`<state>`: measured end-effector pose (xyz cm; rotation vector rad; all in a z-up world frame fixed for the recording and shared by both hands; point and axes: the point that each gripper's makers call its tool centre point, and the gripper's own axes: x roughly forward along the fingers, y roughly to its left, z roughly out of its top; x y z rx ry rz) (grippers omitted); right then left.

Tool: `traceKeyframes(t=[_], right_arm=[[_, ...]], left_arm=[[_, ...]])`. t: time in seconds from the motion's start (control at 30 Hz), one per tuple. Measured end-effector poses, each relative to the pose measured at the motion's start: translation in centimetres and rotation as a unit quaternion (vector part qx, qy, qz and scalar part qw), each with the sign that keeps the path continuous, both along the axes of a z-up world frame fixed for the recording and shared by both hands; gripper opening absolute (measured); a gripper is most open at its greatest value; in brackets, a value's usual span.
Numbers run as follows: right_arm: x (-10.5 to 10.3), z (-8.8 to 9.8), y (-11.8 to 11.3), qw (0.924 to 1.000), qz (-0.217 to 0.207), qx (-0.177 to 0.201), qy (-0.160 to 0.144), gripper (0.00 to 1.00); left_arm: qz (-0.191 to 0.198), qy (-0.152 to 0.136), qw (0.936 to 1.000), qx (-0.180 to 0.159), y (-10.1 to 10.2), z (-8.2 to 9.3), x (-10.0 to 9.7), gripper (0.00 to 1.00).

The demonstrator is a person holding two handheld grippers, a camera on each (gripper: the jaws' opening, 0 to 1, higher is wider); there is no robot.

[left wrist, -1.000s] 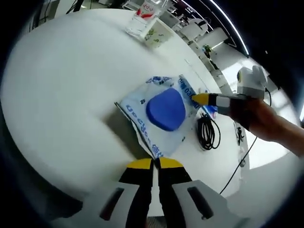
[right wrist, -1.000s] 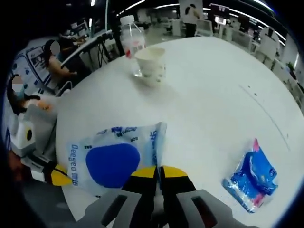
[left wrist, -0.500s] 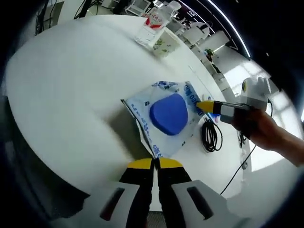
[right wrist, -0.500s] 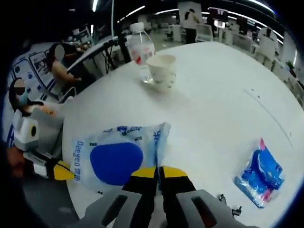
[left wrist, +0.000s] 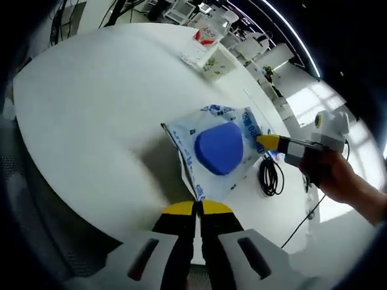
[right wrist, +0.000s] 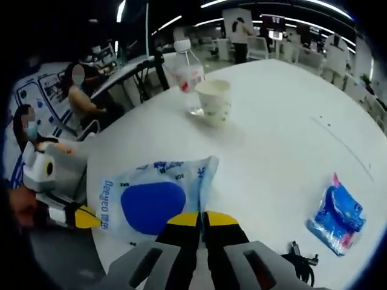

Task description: Arrange the tabletop items into an orderly group along one side of the table until the central work area is clear of visible clutter.

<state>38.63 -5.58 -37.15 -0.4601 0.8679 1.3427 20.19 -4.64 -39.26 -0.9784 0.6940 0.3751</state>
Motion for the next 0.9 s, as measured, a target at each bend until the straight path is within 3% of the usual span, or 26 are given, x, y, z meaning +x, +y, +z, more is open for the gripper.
traceKeyframes(t=[0.4, 0.9], right_arm=[[-1.0, -0.2, -1.1, 0.9987, -0.046, 0.021, 0.010, 0.00], [-2.5, -0.3, -3.8, 0.9898, -0.127, 0.044, 0.046, 0.00]], left_arm=[[0.011, -0.006, 0.9999, 0.009, 2.4, 0.1, 0.0, 0.00], [0.015, -0.008, 0.9996, 0.023, 5.3, -0.4, 0.8, 0.00]])
